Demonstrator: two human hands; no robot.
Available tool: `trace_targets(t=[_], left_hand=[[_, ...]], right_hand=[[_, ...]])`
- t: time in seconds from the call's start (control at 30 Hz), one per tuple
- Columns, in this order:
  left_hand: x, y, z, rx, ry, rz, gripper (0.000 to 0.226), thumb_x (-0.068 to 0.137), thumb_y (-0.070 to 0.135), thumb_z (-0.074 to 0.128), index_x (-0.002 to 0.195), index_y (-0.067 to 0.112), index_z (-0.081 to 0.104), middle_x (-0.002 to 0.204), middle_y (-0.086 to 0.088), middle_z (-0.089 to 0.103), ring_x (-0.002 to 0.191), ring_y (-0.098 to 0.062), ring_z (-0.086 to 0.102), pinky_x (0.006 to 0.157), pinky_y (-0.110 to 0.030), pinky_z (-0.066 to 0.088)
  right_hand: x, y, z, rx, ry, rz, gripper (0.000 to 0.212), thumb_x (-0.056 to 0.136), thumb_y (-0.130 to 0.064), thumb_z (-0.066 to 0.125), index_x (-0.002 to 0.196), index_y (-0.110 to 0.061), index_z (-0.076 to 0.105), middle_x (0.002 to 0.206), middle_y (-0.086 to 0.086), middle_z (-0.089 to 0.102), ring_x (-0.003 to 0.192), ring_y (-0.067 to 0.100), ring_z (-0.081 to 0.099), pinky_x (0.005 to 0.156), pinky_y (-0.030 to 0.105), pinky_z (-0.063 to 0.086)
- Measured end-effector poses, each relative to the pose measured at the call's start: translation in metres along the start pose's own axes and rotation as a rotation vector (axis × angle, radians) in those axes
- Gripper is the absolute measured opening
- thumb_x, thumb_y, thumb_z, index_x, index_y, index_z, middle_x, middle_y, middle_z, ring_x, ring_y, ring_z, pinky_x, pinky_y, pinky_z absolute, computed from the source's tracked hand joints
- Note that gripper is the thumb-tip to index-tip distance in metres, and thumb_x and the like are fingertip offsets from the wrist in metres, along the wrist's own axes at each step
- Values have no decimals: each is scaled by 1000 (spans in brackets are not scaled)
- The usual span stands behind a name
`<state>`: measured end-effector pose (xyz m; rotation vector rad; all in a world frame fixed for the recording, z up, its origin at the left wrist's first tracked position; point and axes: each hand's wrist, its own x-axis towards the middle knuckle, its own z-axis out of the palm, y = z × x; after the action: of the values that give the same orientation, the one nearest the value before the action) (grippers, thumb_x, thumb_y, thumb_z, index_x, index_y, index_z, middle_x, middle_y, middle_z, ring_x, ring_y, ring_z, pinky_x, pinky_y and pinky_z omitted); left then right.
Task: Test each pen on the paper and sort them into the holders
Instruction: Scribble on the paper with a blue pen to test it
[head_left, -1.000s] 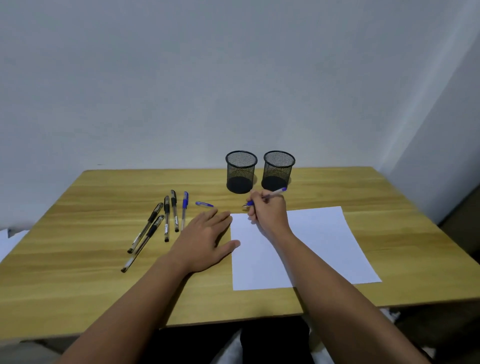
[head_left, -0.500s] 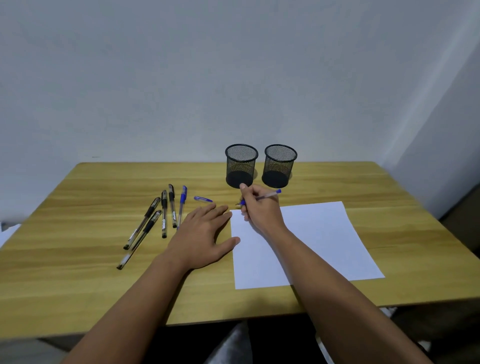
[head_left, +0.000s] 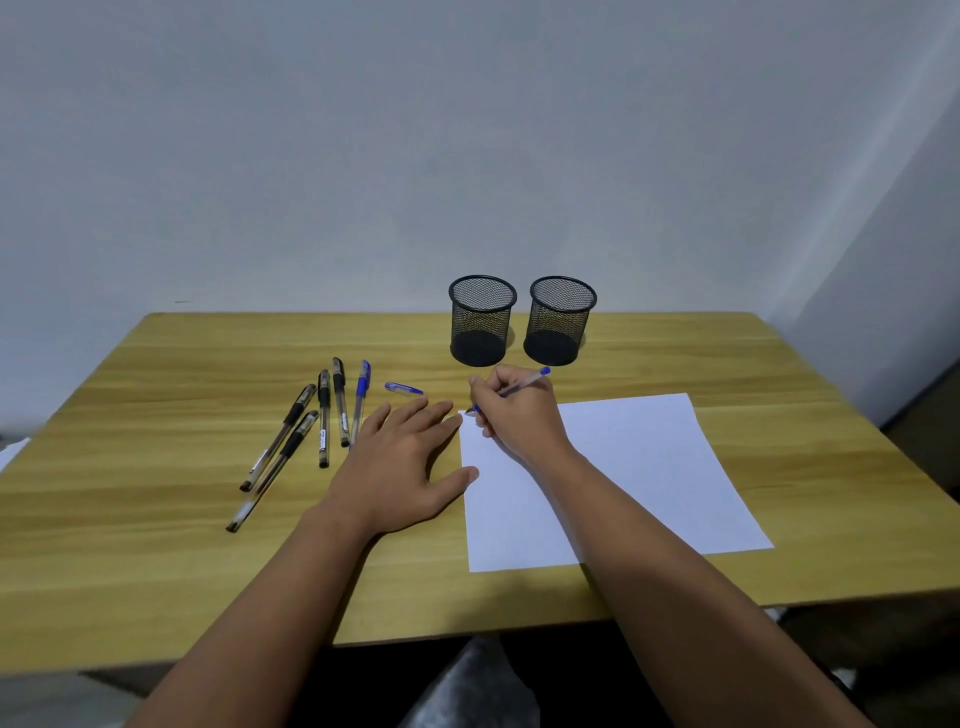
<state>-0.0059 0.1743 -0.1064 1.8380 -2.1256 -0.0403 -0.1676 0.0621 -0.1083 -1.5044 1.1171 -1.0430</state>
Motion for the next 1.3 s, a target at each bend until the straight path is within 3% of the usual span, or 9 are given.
trace_targets(t=[0.23,0.47,0.63,0.8,0.9,1.03,1.17,1.3], left_hand=[[0,0,0,1,6,3,78,88,78,37,152,34,43,163,14,33,154,-12,21,125,-48,15],[0,0,-1,11,-11,-2,80,87,80,34,154,35,40,164,15,31,154,-11,19,126,-48,14],[0,1,-2,15,-19,-2,80,88,79,33,154,35,40,164,15,30,154,-11,18,126,-47,12],[0,1,-1,11,-13,-1,79,88,79,35,153,35,41,164,15,31,154,-12,19,125,-48,13],[-1,1,-1,10,-16,-1,79,88,79,35,153,34,42,164,14,31,154,-12,19,125,-48,14],[0,2,0,13,-14,-6,78,88,78,37,152,35,43,163,14,33,153,-13,22,124,-49,15],[1,2,0,16,-13,-11,78,88,78,38,152,34,44,163,14,34,153,-13,23,124,-49,16],[0,1,1,20,-10,-8,78,88,79,36,152,34,44,163,14,33,153,-13,22,125,-49,15]], right_hand=[[1,1,1,-15,-19,-28,43,101,-24,73,77,7,57,69,28,63,56,22,64,55,34,54],[3,5,3,-24,-18,-21,42,95,-22,69,61,-9,49,57,13,56,53,26,61,54,37,50],[3,4,1,-6,-14,-13,42,101,-19,69,70,4,51,60,14,57,55,26,62,55,35,51],[1,5,2,-37,2,-34,42,99,-23,71,64,-7,55,58,11,60,55,25,63,55,34,51],[0,4,1,-24,9,-35,41,100,-21,70,65,-4,55,60,17,59,54,25,63,54,35,52],[0,1,1,45,15,-16,44,98,-15,68,60,-8,47,55,11,52,51,27,58,52,36,49],[-1,-5,-3,179,43,5,40,102,-31,72,76,-3,59,62,15,59,53,27,56,47,29,41],[-2,-4,1,177,39,-44,52,92,-44,80,67,-3,59,56,14,55,53,28,52,57,42,45]])
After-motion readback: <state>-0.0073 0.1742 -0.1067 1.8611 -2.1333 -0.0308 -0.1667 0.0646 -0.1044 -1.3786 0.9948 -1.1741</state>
